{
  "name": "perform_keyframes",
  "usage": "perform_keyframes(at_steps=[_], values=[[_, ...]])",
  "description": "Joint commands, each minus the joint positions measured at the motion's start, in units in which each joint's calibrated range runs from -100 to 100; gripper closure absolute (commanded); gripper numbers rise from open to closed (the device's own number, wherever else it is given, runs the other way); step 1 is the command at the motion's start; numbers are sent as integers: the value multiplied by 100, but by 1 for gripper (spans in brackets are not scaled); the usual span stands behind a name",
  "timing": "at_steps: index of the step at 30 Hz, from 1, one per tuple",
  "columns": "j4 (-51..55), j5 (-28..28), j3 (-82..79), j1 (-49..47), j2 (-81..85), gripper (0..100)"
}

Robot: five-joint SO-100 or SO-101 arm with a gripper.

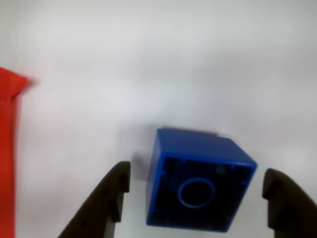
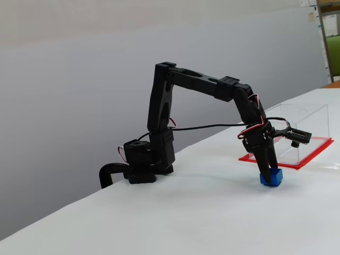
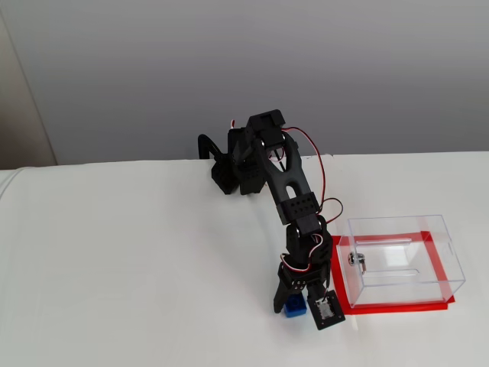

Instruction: Pick the blue lego brick and place it into the transparent box

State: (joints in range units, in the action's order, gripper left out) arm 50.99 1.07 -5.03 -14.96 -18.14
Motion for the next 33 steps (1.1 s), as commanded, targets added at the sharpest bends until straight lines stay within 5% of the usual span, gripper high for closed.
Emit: perform_keyframes(at_steps=[1, 9, 15, 33], values=[[-68, 75, 340, -2, -6, 71], [-59, 75, 413, -2, -116, 71], [-85, 80, 422, -2, -116, 86], [-216, 49, 937, -68, 367, 86]])
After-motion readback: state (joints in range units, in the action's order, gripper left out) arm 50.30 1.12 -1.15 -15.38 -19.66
